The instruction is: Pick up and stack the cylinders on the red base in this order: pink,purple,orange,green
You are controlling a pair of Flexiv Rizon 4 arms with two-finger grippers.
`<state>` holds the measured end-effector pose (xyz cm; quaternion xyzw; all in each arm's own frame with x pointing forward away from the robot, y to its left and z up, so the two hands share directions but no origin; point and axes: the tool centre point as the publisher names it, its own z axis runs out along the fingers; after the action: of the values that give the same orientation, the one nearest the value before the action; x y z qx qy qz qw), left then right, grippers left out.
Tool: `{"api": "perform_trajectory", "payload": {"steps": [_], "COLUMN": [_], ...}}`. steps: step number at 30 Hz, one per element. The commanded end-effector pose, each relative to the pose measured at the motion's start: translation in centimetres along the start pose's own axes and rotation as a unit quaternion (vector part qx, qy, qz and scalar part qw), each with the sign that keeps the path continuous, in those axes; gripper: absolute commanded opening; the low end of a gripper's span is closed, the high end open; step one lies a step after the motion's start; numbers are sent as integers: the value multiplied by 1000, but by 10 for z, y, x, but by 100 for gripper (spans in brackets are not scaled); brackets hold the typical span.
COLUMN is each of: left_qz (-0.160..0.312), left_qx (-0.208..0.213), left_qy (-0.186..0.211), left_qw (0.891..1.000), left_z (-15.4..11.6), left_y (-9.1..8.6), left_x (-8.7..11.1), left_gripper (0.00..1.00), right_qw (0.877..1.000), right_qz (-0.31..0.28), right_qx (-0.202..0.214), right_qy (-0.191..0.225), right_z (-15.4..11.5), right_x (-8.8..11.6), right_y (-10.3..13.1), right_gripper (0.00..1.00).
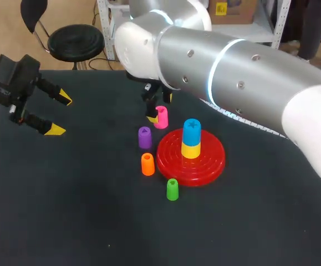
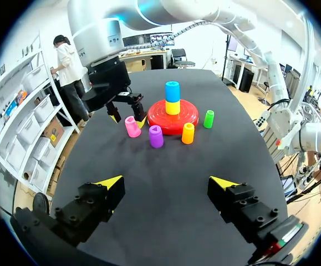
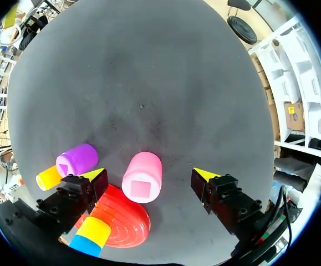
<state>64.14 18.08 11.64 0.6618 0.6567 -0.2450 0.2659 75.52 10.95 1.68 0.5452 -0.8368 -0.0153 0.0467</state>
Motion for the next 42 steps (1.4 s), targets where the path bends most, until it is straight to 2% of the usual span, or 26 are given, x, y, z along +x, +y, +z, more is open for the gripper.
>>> {"api": "perform_trajectory", "payload": {"steps": [1, 18, 19, 20, 21, 42], "left_qz": [1, 1, 1, 1, 1, 1], "left_qx": [-1, -1, -1, -1, -1, -1], "left_qy": [0, 0, 0, 0, 0, 0], "left_qw": [1000, 1000, 1000, 1000, 1000, 1000], "left_z": [0, 0, 0, 0, 0, 0], "left_y": [-1, -1, -1, -1, -1, -1], "left_x": [0, 0, 0, 0, 0, 0], "left_gripper": [100, 100, 100, 100, 100, 100], "right_qw": [1000, 1000, 1000, 1000, 1000, 1000], "right_qz": [2, 2, 3, 2, 2, 6], "right_qx": [-1, -5, -6, -8, -8, -8], "right_qy": [-1, -5, -7, -8, -7, -6], "right_z": [1, 3, 3, 4, 4, 2], "right_x": [2, 3, 3, 3, 3, 5], "right_y": [0, 1, 1, 1, 1, 1], "right_gripper": [100, 100, 47, 31, 0, 0]}}
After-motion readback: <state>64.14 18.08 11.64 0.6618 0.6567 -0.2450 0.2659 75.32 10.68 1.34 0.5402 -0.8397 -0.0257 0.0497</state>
